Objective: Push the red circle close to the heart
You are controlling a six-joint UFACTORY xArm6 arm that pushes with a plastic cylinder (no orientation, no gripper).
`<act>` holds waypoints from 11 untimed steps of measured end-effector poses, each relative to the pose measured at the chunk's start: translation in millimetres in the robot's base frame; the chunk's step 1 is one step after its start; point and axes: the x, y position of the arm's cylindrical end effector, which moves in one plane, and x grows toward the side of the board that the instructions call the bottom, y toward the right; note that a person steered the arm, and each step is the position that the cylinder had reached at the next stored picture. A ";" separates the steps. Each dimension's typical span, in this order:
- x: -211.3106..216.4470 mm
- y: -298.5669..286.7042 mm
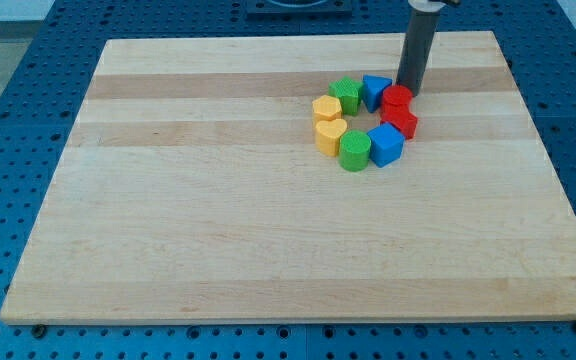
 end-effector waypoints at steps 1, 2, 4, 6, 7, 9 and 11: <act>6.7 -0.3; 6.7 -1.7; 11.6 15.5; 19.1 10.2; 21.6 -2.5; 33.8 -29.4; 36.7 -34.1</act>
